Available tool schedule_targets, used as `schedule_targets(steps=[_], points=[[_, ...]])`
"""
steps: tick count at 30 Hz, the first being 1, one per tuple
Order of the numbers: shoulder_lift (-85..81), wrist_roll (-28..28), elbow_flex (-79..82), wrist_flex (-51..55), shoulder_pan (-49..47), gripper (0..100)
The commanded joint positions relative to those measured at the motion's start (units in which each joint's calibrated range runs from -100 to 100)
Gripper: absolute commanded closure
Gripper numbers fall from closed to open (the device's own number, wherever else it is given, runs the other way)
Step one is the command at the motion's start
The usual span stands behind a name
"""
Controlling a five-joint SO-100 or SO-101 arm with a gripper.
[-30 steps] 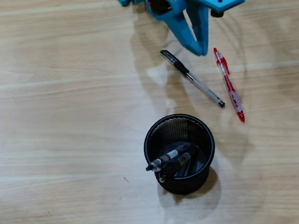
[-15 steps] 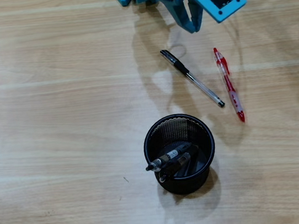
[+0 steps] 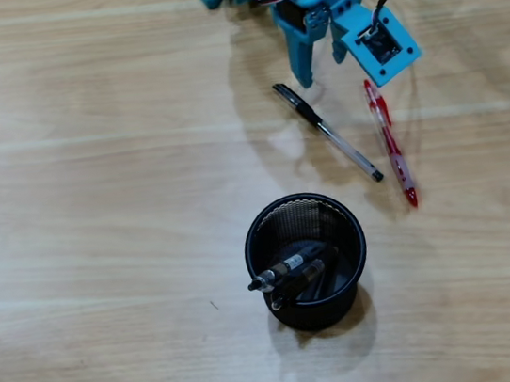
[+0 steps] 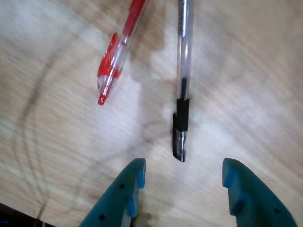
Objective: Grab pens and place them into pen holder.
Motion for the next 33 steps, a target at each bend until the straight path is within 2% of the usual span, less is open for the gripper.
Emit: schedule_targets(steps=[1, 9, 14, 22, 33], points=[[-0.12, -0.60, 3.31, -0.75, -0.43, 81], [0.22, -0.65, 13.72, -14.60, -0.15, 81], [6.59, -0.65, 13.90, -20.70, 0.49, 81], [14.91, -0.65, 9.46, -21.07, 1.03, 81], [17.03, -0.65, 8.83, -21.07, 2.31, 82]])
